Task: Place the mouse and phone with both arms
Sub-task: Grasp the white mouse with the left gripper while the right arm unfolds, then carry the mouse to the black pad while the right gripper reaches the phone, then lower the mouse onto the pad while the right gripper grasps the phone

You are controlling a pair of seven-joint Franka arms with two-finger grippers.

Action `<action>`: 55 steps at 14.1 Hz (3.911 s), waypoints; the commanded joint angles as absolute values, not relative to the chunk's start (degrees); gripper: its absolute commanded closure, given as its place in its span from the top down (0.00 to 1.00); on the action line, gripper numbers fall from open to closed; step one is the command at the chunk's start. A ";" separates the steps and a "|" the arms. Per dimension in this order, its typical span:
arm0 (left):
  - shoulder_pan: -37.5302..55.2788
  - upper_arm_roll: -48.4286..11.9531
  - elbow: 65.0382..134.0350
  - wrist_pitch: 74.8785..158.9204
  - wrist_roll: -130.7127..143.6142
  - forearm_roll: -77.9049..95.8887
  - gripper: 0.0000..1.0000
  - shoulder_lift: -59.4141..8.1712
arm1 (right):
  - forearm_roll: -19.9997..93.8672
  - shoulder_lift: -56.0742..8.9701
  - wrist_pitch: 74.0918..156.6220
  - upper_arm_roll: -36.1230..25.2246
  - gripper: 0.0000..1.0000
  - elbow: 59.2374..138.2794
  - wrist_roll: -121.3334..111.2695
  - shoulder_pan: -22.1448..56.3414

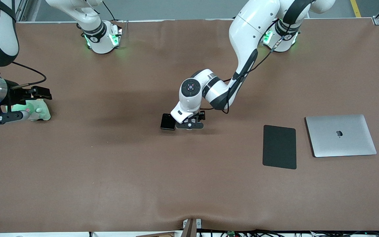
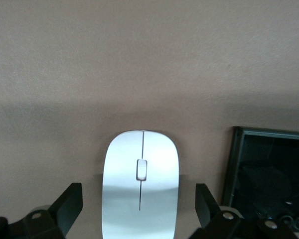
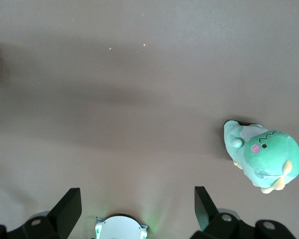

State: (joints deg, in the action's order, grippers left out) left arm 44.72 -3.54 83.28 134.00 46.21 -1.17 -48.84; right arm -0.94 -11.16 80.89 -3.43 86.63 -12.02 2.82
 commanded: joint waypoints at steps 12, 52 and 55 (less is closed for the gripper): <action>44.48 -2.99 82.00 130.79 47.72 -2.55 0.36 -45.27 | 1.92 -18.72 76.91 -3.25 1.00 85.87 -12.31 10.01; 4.92 -2.99 99.32 134.91 -2.63 -2.72 0.19 -37.44 | 17.67 -36.30 144.66 -3.78 1.00 106.52 38.67 40.95; 5.01 -2.99 99.23 135.09 -2.64 -2.72 0.33 -38.49 | 17.67 -36.65 145.28 -3.87 1.00 106.70 38.67 41.39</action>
State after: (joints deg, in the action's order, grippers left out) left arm 5.37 -2.63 99.12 134.20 -1.94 -1.40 -38.19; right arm 17.06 -35.72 144.79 -2.91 107.57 37.72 39.97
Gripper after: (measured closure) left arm 0.396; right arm 0.000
